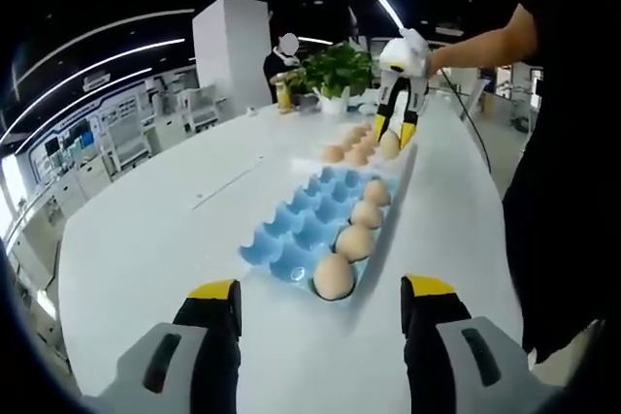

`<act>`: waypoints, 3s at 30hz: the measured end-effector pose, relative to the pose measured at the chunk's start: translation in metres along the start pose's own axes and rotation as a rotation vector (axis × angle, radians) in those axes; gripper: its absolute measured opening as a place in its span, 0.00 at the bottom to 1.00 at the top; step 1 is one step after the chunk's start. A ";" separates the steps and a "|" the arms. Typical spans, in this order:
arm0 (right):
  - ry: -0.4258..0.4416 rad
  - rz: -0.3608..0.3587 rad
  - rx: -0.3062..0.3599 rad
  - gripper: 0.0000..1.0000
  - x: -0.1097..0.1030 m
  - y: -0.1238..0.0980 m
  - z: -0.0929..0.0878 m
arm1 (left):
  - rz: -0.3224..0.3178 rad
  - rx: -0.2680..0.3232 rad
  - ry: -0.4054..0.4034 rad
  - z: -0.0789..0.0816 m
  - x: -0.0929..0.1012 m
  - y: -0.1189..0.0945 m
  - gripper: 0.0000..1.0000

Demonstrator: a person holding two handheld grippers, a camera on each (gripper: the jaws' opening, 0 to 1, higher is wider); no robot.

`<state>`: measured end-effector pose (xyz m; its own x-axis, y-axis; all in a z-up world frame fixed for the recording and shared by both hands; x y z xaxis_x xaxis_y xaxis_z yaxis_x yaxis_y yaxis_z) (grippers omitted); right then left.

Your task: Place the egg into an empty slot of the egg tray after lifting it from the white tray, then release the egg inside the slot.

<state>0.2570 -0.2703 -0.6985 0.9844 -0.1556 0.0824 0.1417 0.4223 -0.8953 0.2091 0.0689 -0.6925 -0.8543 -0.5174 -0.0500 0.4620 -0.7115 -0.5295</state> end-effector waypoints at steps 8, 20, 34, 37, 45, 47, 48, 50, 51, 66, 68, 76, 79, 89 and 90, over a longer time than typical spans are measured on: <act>-0.045 0.037 0.017 0.23 -0.004 0.020 0.022 | 0.007 -0.003 0.000 -0.002 0.000 -0.002 0.67; -0.082 0.087 0.030 0.23 -0.009 0.045 0.040 | 0.014 -0.004 -0.003 -0.003 -0.001 -0.004 0.65; -0.104 0.114 0.000 0.23 -0.011 0.059 0.038 | 0.014 -0.013 -0.006 -0.004 -0.001 -0.005 0.63; -0.098 0.116 0.002 0.23 -0.010 0.060 0.037 | 0.013 -0.014 -0.005 -0.004 -0.001 -0.004 0.63; -0.097 0.123 0.000 0.23 -0.011 0.063 0.035 | 0.015 -0.015 -0.003 -0.003 -0.002 -0.004 0.63; -0.094 0.125 0.006 0.23 -0.011 0.064 0.035 | 0.015 -0.018 -0.002 -0.003 -0.002 -0.004 0.62; -0.089 0.126 0.006 0.23 -0.010 0.063 0.036 | 0.015 -0.019 -0.002 -0.003 -0.002 -0.004 0.62; -0.083 0.128 0.010 0.23 -0.010 0.063 0.036 | 0.013 -0.019 0.001 -0.003 -0.002 -0.004 0.62; -0.077 0.128 0.015 0.23 -0.010 0.063 0.035 | 0.012 -0.018 0.001 -0.002 -0.002 -0.003 0.62; 0.016 0.118 0.077 0.24 -0.009 0.064 0.032 | 0.016 -0.010 0.011 0.000 -0.002 -0.002 0.61; 0.034 0.120 0.096 0.25 -0.010 0.065 0.032 | 0.013 -0.009 0.009 0.000 -0.002 -0.001 0.61; 0.119 0.119 0.180 0.28 -0.013 0.057 0.030 | 0.015 -0.015 0.007 -0.002 -0.001 -0.002 0.60; 0.201 0.111 0.268 0.29 -0.005 0.042 0.034 | 0.024 -0.013 0.003 -0.003 -0.002 -0.004 0.60; 0.332 -0.182 0.213 0.27 0.061 0.023 -0.001 | 0.033 -0.022 -0.009 -0.009 -0.002 -0.007 0.58; 0.335 -0.172 0.204 0.27 0.060 0.025 -0.002 | 0.034 -0.025 -0.008 -0.010 -0.002 -0.007 0.58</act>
<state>0.3197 -0.2705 -0.7167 0.8610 -0.5066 0.0459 0.3517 0.5277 -0.7732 0.2051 0.0792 -0.6974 -0.8361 -0.5451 -0.0613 0.4846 -0.6816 -0.5483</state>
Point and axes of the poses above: the point that each gripper's makers call its tool centre point, and the gripper's own axes: y roughly forward along the fingers, x roughly to its right, z roughly out of its top, the point moved 6 cm from there along -y, roughly backward along the fingers
